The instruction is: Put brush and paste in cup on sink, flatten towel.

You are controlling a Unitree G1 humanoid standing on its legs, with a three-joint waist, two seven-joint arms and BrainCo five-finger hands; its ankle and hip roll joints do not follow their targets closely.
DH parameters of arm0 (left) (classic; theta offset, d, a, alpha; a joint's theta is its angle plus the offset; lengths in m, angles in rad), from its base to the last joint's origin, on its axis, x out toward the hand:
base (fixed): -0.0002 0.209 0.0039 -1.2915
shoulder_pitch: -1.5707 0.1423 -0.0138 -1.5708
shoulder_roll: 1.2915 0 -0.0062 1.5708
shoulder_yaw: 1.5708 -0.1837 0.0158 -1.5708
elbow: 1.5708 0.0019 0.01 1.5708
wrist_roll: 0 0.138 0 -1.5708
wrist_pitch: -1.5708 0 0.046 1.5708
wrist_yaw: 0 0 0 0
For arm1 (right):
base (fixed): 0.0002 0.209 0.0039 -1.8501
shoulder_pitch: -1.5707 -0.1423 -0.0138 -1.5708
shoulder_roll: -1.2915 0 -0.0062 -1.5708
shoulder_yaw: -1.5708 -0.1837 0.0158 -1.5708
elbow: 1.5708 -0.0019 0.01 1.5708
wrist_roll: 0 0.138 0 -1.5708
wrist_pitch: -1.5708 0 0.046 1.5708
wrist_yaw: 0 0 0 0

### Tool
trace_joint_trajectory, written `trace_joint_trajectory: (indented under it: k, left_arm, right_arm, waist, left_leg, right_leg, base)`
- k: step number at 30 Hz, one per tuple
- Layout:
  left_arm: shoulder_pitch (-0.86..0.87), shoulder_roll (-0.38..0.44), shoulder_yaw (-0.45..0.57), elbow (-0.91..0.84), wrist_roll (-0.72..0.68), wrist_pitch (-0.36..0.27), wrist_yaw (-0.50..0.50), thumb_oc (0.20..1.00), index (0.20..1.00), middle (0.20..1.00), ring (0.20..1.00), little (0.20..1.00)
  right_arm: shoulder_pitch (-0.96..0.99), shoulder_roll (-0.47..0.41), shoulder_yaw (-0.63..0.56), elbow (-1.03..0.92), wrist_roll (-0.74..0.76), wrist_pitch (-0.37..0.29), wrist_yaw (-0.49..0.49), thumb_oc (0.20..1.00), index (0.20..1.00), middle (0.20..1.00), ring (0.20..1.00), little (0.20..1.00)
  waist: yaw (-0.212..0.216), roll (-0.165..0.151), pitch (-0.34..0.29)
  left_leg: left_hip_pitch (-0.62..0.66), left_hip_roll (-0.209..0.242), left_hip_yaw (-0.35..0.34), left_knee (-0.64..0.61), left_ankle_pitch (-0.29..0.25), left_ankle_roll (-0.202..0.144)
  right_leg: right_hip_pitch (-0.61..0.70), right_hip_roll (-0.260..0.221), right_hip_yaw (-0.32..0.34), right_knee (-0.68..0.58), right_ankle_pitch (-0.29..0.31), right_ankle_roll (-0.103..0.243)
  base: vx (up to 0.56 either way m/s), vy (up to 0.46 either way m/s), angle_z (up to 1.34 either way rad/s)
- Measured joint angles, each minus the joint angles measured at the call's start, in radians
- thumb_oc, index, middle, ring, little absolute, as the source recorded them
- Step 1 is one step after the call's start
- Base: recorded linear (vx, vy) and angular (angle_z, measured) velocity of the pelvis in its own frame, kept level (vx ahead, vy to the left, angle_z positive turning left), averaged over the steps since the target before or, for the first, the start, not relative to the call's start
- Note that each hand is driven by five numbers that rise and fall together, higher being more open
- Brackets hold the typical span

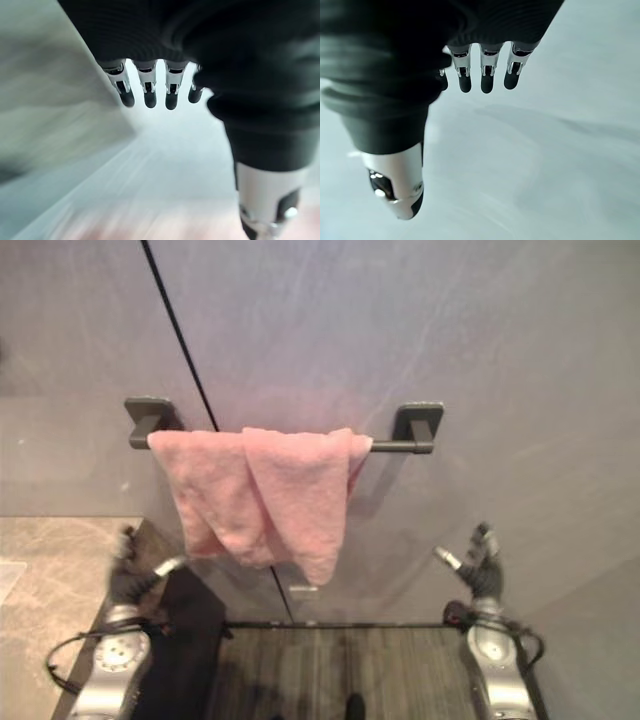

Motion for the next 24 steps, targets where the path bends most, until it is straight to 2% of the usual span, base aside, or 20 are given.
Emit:
trace_joint_trajectory:
  k: [1,3,5,9,11,14,16,18,21,24]
  left_arm:
    - [0.001,0.001,0.023,-0.037,0.031,-0.022,0.035,1.0,1.0,1.0,1.0,1.0]
    - [0.001,0.013,0.047,-0.069,0.087,-0.028,0.085,1.0,1.0,1.0,1.0,1.0]
    - [0.003,0.048,0.076,-0.117,0.209,-0.037,0.152,1.0,1.0,1.0,1.0,1.0]
    - [0.004,0.119,0.12,-0.206,0.374,-0.058,0.222,1.0,1.0,1.0,1.0,1.0]
    - [-0.001,0.144,0.115,-0.217,0.437,-0.07,0.232,1.0,1.0,1.0,1.0,1.0]
    - [-0.007,0.219,0.088,-0.217,0.494,-0.077,0.224,1.0,1.0,1.0,1.0,1.0]
    - [-0.015,0.28,0.068,-0.22,0.549,-0.093,0.184,1.0,1.0,1.0,1.0,1.0]
    - [-0.014,0.401,0.063,-0.229,0.58,-0.104,0.131,1.0,1.0,1.0,1.0,1.0]
    - [-0.042,0.527,0.042,-0.231,0.591,-0.132,0.058,1.0,1.0,1.0,1.0,1.0]
    - [-0.06,0.545,0.027,-0.229,0.595,-0.142,0.025,1.0,1.0,1.0,1.0,1.0]
  right_arm:
    - [-0.004,-0.013,-0.014,-0.029,-0.04,-0.022,-0.021,1.0,1.0,1.0,1.0,1.0]
    - [-0.007,-0.029,-0.019,-0.081,-0.101,-0.025,-0.051,1.0,1.0,1.0,1.0,1.0]
    - [-0.006,-0.069,-0.003,-0.163,-0.241,-0.028,-0.081,1.0,1.0,1.0,1.0,1.0]
    - [-0.016,-0.18,0.025,-0.278,-0.454,-0.06,-0.105,1.0,1.0,1.0,1.0,1.0]
    - [-0.046,-0.194,0.056,-0.283,-0.522,-0.071,-0.105,1.0,1.0,1.0,1.0,1.0]
    - [-0.098,-0.236,0.135,-0.259,-0.541,-0.07,-0.086,1.0,1.0,1.0,1.0,1.0]
    - [-0.103,-0.26,0.154,-0.251,-0.588,-0.065,-0.053,1.0,1.0,1.0,1.0,1.0]
    - [-0.146,-0.344,0.166,-0.255,-0.644,-0.061,-0.039,1.0,1.0,1.0,1.0,1.0]
    - [-0.287,-0.393,0.263,-0.251,-0.688,-0.059,-0.004,1.0,1.0,1.0,1.0,1.0]
    - [-0.355,-0.413,0.311,-0.249,-0.71,-0.059,0.022,1.0,1.0,1.0,1.0,1.0]
  waist:
    - [-0.001,0.001,-0.002]
    - [-0.003,0.003,-0.005]
    - [-0.001,0.003,-0.005]
    - [0.005,0.0,-0.009]
    - [0.009,-0.001,-0.01]
    - [0.01,-0.003,-0.01]
    - [0.023,-0.003,-0.01]
    - [0.025,-0.004,-0.01]
    - [0.021,-0.004,-0.011]
    - [0.022,-0.005,-0.012]
  left_leg:
    - [0.0,0.0,0.0,0.0,0.0,0.0]
    - [0.001,0.0,0.001,0.0,0.0,0.0]
    - [-0.001,0.0,0.002,0.0,0.0,0.0]
    - [-0.007,0.0,0.003,0.0,0.0,0.0]
    - [-0.007,0.0,0.003,0.0,0.0,0.0]
    - [-0.008,0.0,0.005,0.0,0.001,-0.001]
    - [-0.008,0.0,0.003,0.0,0.001,-0.001]
    - [-0.008,0.0,0.003,0.0,0.001,-0.001]
    - [-0.007,0.0,0.003,0.0,0.001,-0.001]
    - [-0.007,-0.001,0.003,0.0,0.001,-0.001]
  right_leg:
    - [0.0,0.0,0.0,0.0,0.001,0.0]
    - [0.0,0.001,0.002,0.001,0.001,0.0]
    - [-0.002,0.001,0.003,0.001,0.002,0.0]
    - [-0.008,0.001,0.003,0.001,0.003,0.0]
    - [-0.008,0.001,0.004,0.002,0.004,0.0]
    - [-0.01,0.002,0.004,0.008,0.006,0.001]
    - [-0.009,0.001,0.004,0.007,0.006,0.001]
    - [-0.009,0.001,0.004,0.008,0.006,0.002]
    - [-0.009,0.001,0.004,0.008,0.009,-0.001]
    - [-0.009,0.001,0.004,0.008,0.008,0.001]
  base:
    - [0.0,0.0,0.0]
    - [0.0,0.0,0.0]
    - [0.0,0.0,0.0]
    - [0.0,0.0,0.0]
    - [0.0,0.0,0.0]
    - [0.0,0.0,0.0]
    - [0.0,0.0,0.0]
    - [0.0,0.0,0.0]
    - [0.0,0.0,0.0]
    - [0.0,0.0,0.0]
